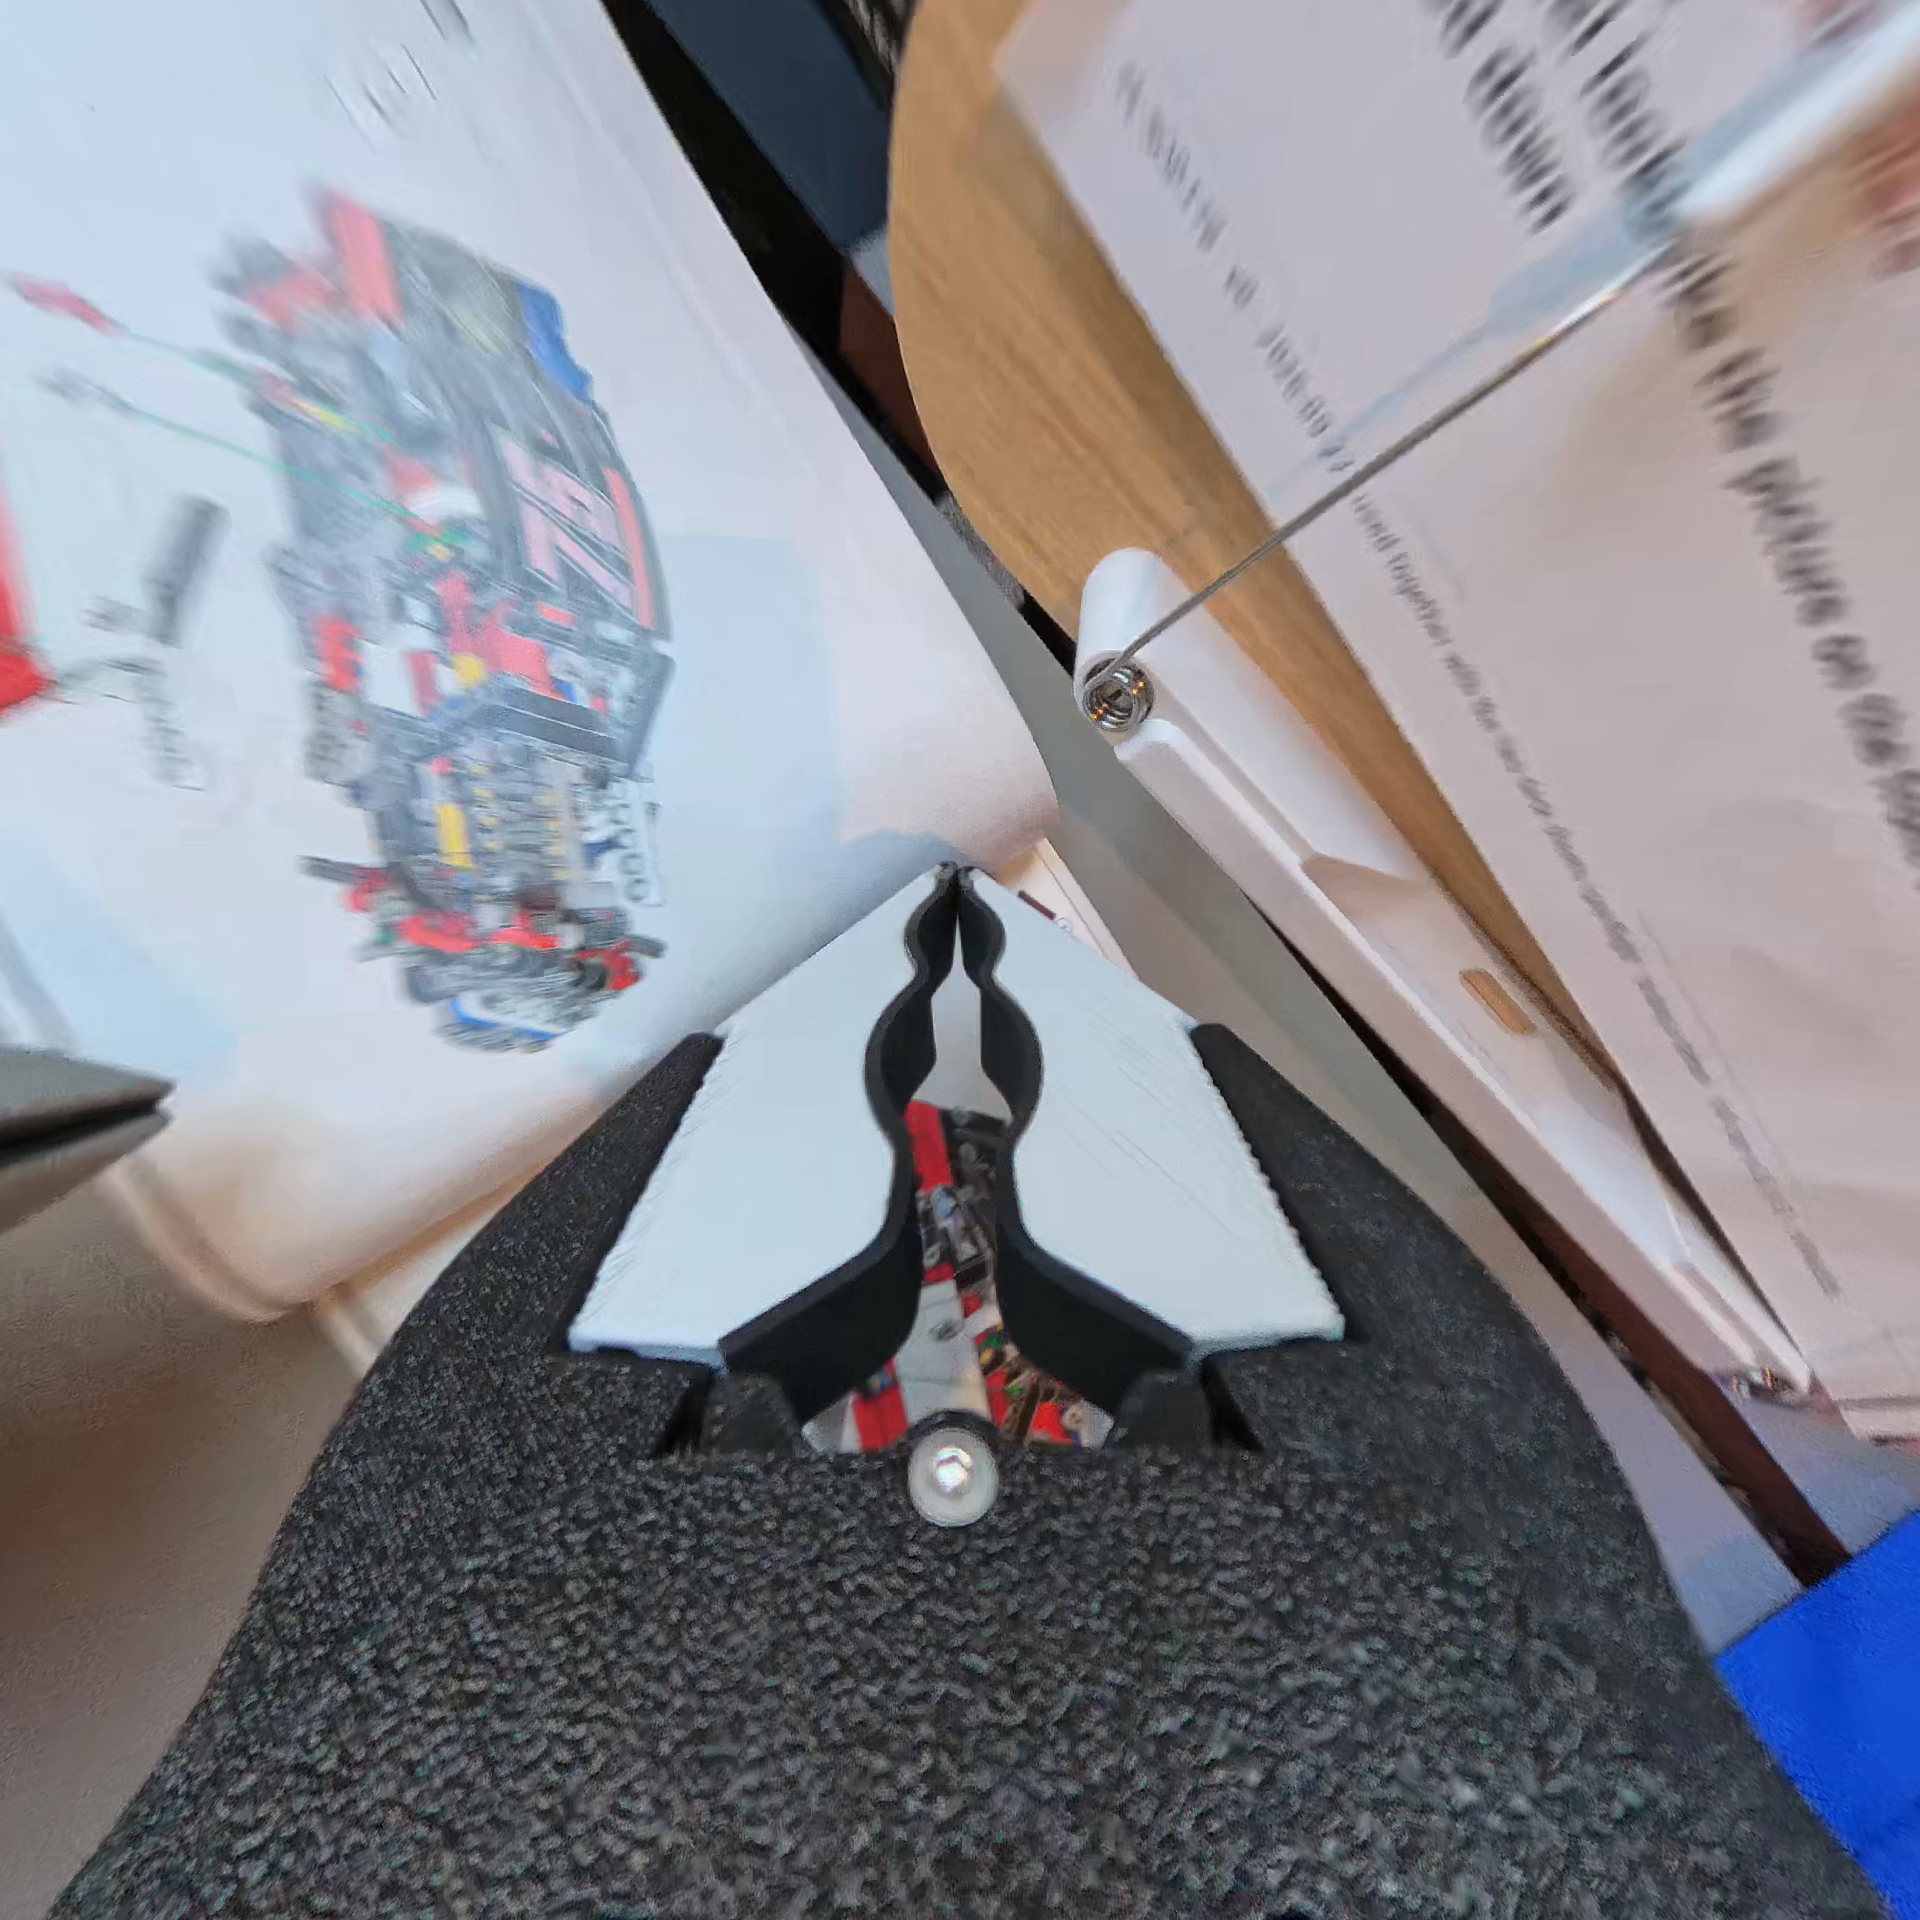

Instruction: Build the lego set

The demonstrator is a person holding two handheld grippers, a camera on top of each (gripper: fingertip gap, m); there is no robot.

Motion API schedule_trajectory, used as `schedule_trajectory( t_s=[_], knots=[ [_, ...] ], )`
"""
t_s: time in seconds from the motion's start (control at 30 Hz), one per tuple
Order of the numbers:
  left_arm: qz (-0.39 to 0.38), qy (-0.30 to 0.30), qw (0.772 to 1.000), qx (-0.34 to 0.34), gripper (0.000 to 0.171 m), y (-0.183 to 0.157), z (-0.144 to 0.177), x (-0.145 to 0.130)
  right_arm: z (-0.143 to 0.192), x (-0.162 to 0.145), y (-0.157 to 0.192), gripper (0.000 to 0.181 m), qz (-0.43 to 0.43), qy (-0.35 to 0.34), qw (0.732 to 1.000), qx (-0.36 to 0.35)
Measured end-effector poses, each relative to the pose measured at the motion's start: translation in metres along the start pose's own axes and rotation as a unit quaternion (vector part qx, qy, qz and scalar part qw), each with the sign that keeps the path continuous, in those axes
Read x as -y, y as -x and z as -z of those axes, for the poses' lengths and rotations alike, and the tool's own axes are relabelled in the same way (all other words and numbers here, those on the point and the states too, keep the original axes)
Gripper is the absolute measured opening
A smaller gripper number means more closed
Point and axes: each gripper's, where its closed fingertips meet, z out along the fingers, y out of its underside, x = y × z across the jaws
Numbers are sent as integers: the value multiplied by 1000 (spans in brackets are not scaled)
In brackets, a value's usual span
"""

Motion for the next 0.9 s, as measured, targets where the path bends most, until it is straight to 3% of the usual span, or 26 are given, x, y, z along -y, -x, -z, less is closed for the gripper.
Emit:
schedule_trajectory(
  t_s=[0.1, 0.13, 0.23, 0.33, 0.37, 0.4, 0.43, 0.5, 0.6, 0.77, 0.9],
  knots=[
    [53, -92, 994, 12, 0, 20, 53, 21, 56, 9, 14, 1, -10, -61, 998, 25],
    [66, -111, 991, 18, 0, 26, 72, 21, 77, 7, 22, 13, -6, -76, 997, 35],
    [90, -120, 988, 24, 0, 26, 120, 4, 142, -14, 55, 34, 12, -130, 989, 75],
    [102, -154, 983, 16, 2, 5, 162, -19, 196, -59, 106, 47, 10, -175, 973, 153],
    [103, -163, 981, 6, 45, -8, 172, -29, 211, -77, 124, 50, 6, -189, 965, 183],
    [106, -164, 981, 0, 58, -19, 178, -41, 224, -95, 141, 55, -2, -201, 957, 210],
    [103, -167, 981, -9, 51, -33, 183, -53, 234, -114, 157, 57, -10, -210, 948, 240],
    [94, -189, 977, -25, 53, -59, 190, -71, 255, -147, 190, 58, -28, -232, 925, 301],
    [95, -197, 976, -20, 56, -88, 194, -96, 273, -186, 221, 57, -45, -258, 904, 339],
    [153, -258, 953, -49, 50, -137, 209, -105, 281, -219, 229, 65, -54, -328, 901, 279],
    [140, -262, 954, -38, 49, -169, 198, -117, 270, -254, 214, 64, -68, -319, 918, 226]
  ],
)
